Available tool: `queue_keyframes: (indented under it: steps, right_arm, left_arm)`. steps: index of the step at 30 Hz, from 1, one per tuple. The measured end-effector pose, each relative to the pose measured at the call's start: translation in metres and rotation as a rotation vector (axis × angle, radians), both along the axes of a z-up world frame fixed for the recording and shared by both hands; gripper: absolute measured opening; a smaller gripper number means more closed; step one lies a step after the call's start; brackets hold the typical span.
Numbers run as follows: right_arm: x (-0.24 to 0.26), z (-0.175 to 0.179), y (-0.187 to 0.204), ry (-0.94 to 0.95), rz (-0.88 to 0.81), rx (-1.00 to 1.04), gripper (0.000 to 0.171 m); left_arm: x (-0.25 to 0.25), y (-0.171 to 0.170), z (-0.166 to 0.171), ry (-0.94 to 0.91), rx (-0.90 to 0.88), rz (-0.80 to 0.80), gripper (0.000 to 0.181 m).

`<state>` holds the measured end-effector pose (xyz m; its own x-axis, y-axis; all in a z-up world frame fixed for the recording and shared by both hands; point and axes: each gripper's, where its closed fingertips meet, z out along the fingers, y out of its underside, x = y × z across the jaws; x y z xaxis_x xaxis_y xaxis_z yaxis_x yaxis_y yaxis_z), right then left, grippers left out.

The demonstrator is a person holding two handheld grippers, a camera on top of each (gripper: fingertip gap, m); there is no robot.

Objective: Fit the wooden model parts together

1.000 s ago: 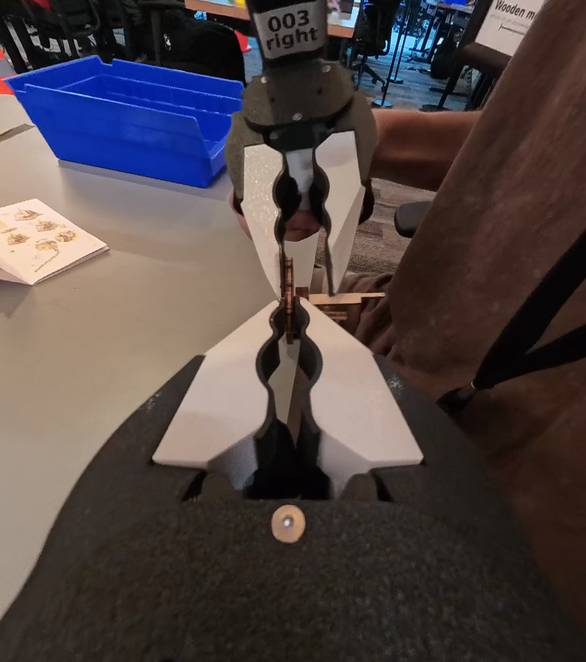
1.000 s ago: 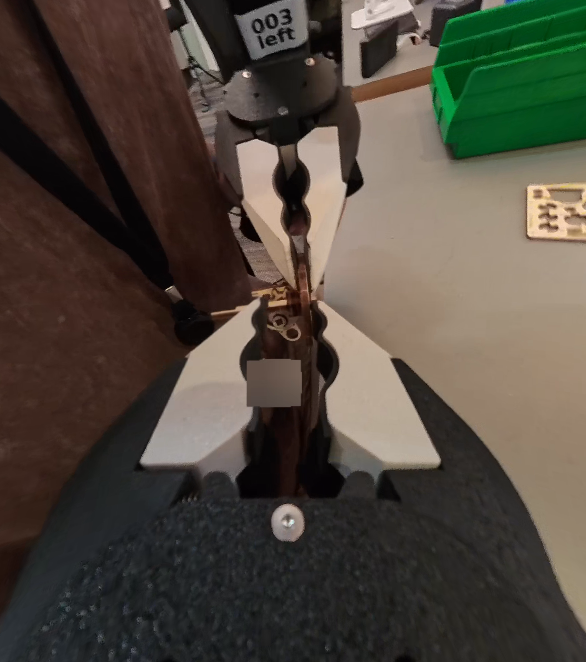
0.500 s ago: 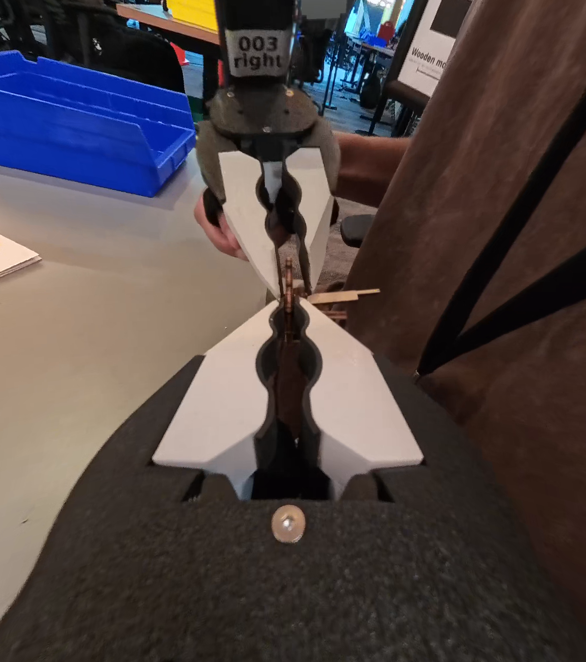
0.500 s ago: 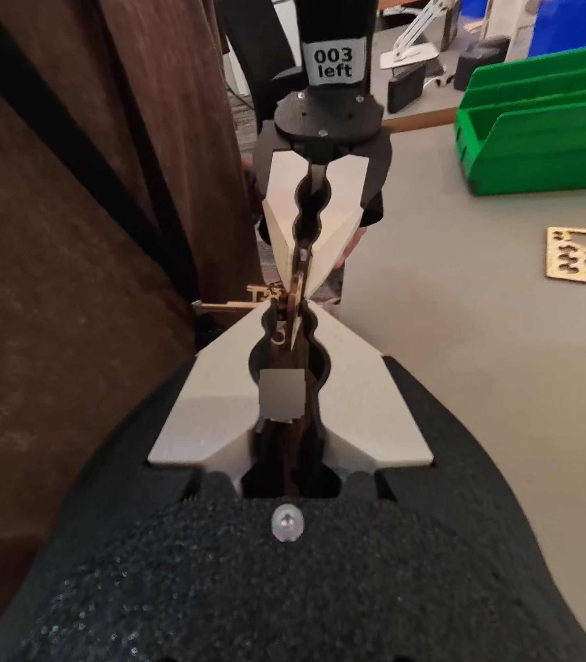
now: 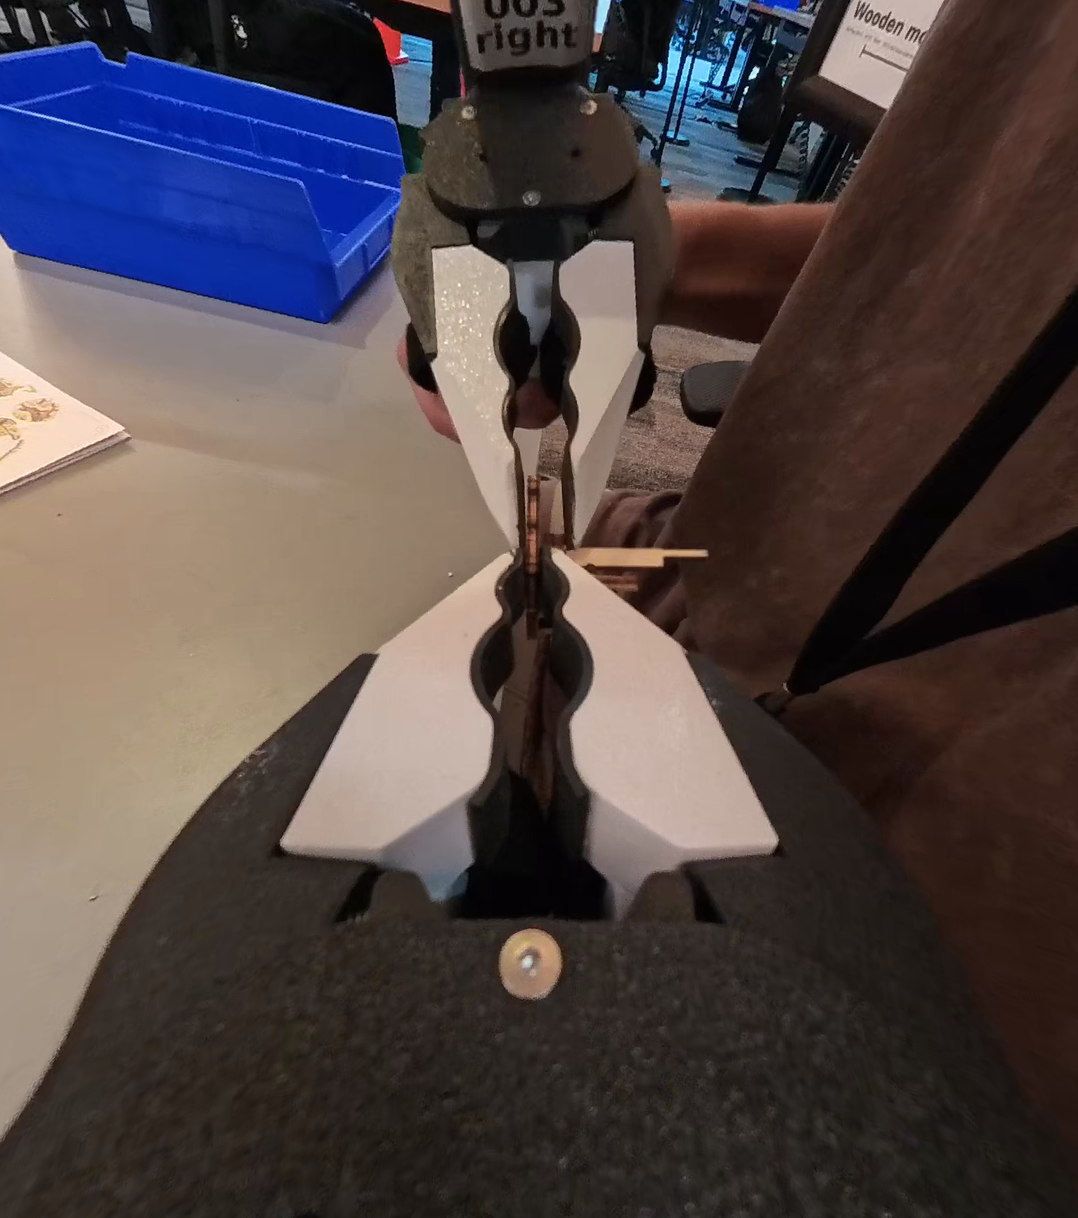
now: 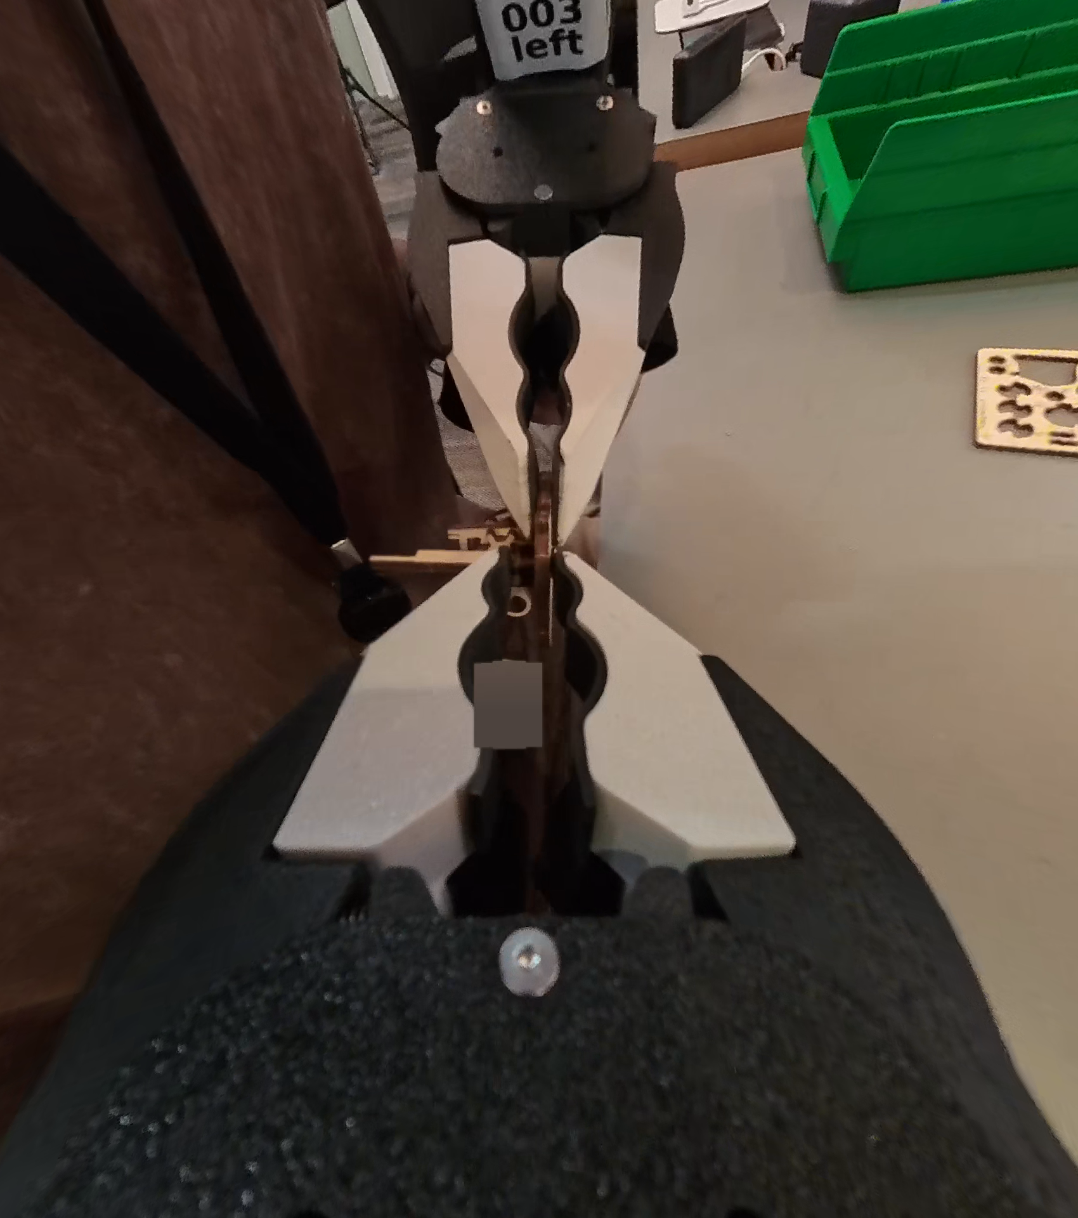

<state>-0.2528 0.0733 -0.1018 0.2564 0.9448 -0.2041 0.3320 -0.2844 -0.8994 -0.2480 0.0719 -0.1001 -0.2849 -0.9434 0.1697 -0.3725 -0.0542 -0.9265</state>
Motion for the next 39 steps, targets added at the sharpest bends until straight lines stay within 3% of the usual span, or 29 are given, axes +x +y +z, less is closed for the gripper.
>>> queue_keyframes:
  steps: [11,27,39]
  right_arm:
    - [0.0005,0.0001,-0.0045,0.051,0.014,-0.087,0.012]
    - [0.0006,0.0039,0.0004,0.052,-0.02,-0.047,0.013]
    - [0.0018,-0.0016,-0.0044,0.067,-0.054,-0.161,0.012]
  left_arm:
    - [0.0001,-0.0049,0.0001,-0.003,0.015,-0.021,0.002]
    - [0.0006,-0.0007,0.0053,-0.023,-0.013,0.004,0.002]
    - [0.0028,-0.0043,0.0022,-0.004,0.132,0.022,0.001]
